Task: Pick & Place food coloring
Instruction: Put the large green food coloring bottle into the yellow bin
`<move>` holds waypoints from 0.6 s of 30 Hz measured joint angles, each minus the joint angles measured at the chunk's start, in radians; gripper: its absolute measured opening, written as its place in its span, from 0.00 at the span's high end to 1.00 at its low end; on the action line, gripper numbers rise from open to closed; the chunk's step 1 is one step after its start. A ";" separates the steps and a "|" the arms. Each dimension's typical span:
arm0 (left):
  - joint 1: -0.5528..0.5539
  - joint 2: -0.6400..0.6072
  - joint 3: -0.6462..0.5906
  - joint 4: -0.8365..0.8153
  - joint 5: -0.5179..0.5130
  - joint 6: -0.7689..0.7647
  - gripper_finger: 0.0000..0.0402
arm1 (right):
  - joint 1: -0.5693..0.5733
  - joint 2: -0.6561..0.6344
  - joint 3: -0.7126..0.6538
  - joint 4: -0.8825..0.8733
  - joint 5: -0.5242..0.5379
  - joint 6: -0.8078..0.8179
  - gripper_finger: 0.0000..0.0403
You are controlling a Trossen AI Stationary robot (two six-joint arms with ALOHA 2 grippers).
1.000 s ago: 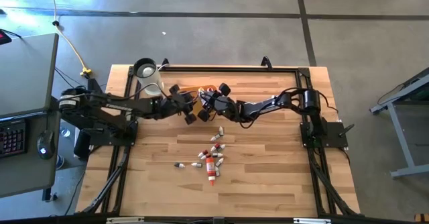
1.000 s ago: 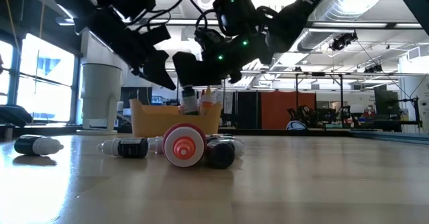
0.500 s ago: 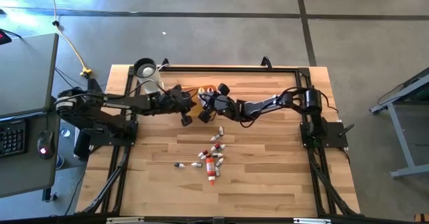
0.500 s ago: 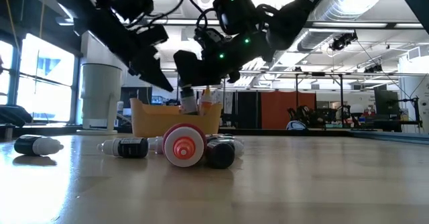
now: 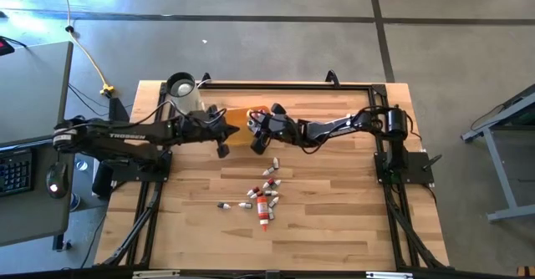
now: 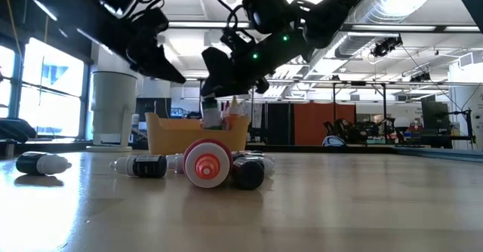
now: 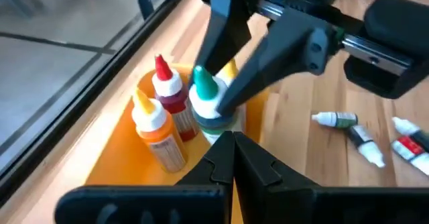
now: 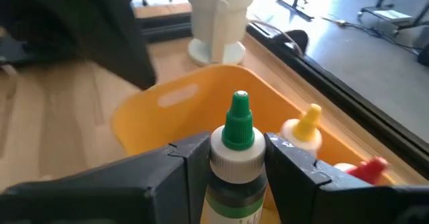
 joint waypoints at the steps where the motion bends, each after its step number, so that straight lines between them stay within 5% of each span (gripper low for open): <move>1: 0.009 0.011 -0.019 0.042 0.001 0.001 1.00 | 0.000 0.000 0.000 -0.006 0.011 0.000 0.69; 5: 0.076 0.050 -0.059 0.123 0.009 -0.009 1.00 | -0.003 0.000 0.001 -0.009 0.002 -0.001 0.69; 11: 0.161 0.167 -0.060 0.254 0.231 -0.032 1.00 | -0.016 -0.003 0.004 -0.024 -0.074 -0.043 0.69; 18: 0.177 0.349 -0.059 0.403 0.270 -0.038 1.00 | -0.042 -0.006 0.005 -0.042 -0.125 -0.006 0.69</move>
